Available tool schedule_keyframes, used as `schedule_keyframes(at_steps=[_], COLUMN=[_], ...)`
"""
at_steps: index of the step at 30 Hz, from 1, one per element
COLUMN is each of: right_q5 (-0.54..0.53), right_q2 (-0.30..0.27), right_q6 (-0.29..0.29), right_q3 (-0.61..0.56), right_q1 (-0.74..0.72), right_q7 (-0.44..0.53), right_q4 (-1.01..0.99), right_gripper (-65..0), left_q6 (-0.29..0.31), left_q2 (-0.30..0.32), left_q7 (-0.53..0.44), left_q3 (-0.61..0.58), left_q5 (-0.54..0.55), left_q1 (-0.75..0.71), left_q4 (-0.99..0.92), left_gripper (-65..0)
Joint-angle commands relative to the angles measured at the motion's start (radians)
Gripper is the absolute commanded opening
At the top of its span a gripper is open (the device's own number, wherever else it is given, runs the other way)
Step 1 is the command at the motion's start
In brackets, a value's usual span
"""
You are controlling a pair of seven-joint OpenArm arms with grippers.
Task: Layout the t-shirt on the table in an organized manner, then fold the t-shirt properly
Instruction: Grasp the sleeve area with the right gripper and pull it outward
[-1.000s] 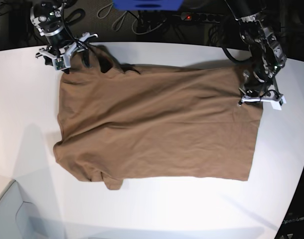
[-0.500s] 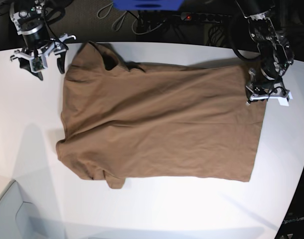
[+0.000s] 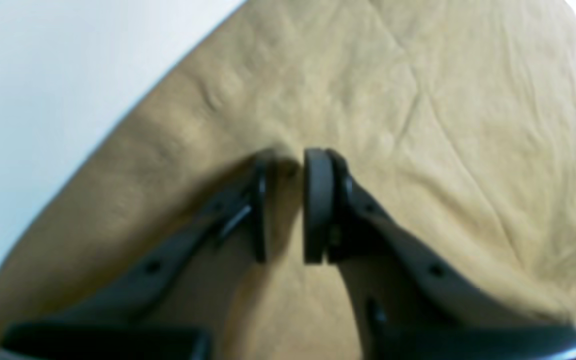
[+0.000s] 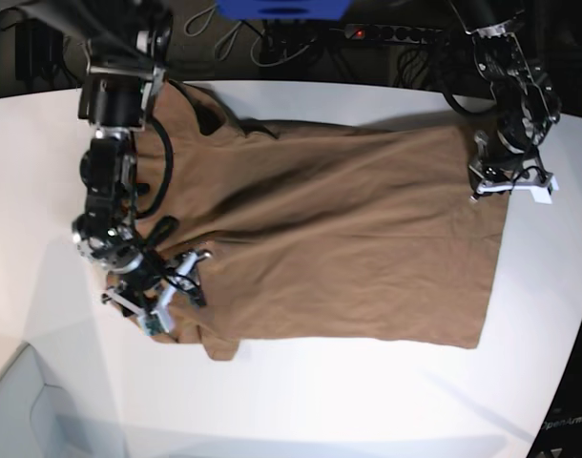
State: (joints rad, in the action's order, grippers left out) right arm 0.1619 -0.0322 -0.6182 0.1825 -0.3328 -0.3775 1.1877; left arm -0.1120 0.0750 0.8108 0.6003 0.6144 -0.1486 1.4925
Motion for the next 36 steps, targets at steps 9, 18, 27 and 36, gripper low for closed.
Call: schedule_keyframes(at_steps=[9,18,27,36], right_q5=[-0.014,-0.014,-0.014,-0.014], right_q2=[-0.071,-0.03,-0.033,-0.041], right_q6=[0.002,0.002,0.004,-0.002], right_q3=[-0.004,-0.011,-0.084,-0.228], right_q1=[-0.443,-0.472,-0.322,-0.047], right_q7=[0.394,0.552,0.509,0.51], right_q4=[-0.863,-1.02,-1.014,-0.569], right_gripper=[-25.3,-25.3,-25.6,-25.3], left_q6=[-0.019,-0.019,-0.019,-0.019], left_q2=[0.01,0.009,0.081,0.055], left_q7=[0.031,0.029,0.031,0.032], left_q3=[0.0,0.0,0.007,0.083], left_q5=[-0.018,-0.012,-0.011,-0.008], left_q1=[-0.024,-0.056,-0.064,-0.055], left_q4=[0.003,0.003,0.003,0.218], left_gripper=[-54.4,-54.4,-54.4,-54.2])
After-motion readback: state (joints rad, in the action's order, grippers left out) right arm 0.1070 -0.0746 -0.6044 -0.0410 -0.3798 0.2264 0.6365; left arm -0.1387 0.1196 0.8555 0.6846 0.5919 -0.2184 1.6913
